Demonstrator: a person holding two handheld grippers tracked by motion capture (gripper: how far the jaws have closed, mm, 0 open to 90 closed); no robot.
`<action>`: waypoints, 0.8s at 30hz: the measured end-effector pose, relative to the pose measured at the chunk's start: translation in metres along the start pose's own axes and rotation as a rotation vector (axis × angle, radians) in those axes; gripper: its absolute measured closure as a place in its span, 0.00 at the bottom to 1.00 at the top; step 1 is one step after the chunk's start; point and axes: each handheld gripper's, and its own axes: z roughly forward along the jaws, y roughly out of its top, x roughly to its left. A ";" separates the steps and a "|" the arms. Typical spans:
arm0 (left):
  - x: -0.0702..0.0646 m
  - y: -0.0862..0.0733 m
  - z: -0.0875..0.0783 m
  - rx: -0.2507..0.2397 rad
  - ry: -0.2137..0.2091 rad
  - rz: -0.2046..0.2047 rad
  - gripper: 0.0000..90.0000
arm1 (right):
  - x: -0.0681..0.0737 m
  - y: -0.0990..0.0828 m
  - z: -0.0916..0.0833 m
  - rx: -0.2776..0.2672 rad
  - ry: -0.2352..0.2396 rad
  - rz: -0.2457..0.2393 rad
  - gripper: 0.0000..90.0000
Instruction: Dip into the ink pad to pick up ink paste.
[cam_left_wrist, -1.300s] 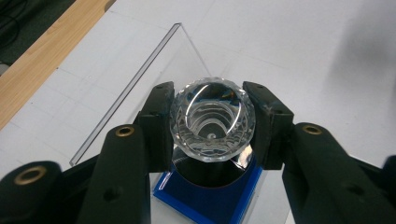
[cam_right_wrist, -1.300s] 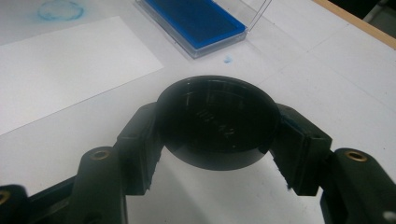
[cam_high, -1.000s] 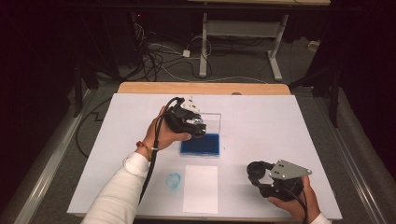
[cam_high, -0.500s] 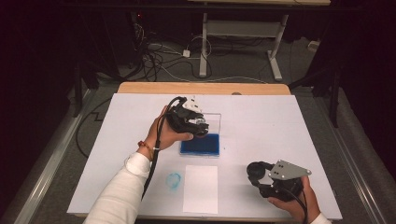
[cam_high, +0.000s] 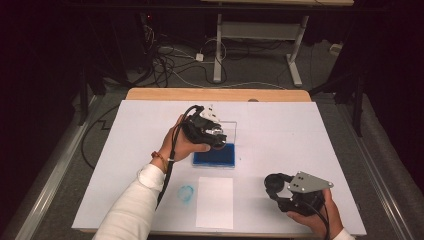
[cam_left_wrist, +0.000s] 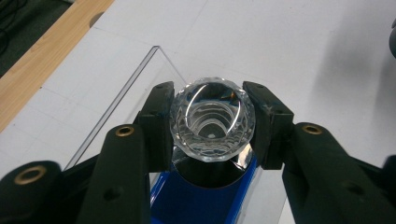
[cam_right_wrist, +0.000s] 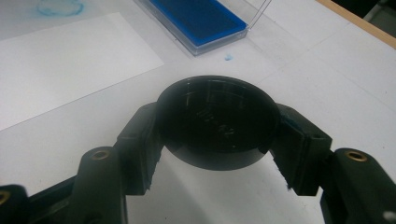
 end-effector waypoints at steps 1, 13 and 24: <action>0.000 -0.001 0.002 0.001 0.002 0.000 0.61 | 0.000 0.000 0.000 0.000 0.000 0.000 0.43; 0.011 -0.036 0.029 0.067 -0.001 -0.057 0.61 | 0.000 -0.002 0.002 0.008 0.002 0.000 0.43; 0.017 -0.055 0.036 0.057 -0.011 -0.096 0.61 | 0.000 -0.003 0.005 0.023 0.009 -0.002 0.43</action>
